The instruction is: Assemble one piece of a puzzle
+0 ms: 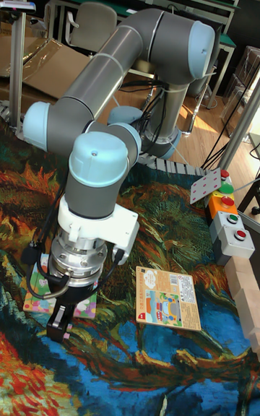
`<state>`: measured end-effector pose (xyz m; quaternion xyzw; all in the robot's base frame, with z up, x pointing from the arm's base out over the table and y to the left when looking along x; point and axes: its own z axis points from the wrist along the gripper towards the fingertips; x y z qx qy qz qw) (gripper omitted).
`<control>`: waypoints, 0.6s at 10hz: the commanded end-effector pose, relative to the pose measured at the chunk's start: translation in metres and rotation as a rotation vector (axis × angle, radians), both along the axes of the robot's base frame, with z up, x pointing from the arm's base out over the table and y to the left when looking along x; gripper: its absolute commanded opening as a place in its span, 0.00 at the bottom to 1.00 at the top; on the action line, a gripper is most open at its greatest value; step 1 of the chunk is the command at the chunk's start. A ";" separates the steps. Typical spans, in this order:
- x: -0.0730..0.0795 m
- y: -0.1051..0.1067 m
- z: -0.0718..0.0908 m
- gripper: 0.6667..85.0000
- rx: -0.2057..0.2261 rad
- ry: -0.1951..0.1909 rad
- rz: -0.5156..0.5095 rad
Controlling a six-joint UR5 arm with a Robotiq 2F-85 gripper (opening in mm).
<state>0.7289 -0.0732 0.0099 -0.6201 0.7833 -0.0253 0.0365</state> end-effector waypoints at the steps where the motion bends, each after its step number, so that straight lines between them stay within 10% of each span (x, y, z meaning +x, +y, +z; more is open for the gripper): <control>1: 0.003 0.005 0.001 0.57 0.024 -0.001 -0.010; 6: 0.002 0.006 -0.003 0.55 0.042 0.011 -0.004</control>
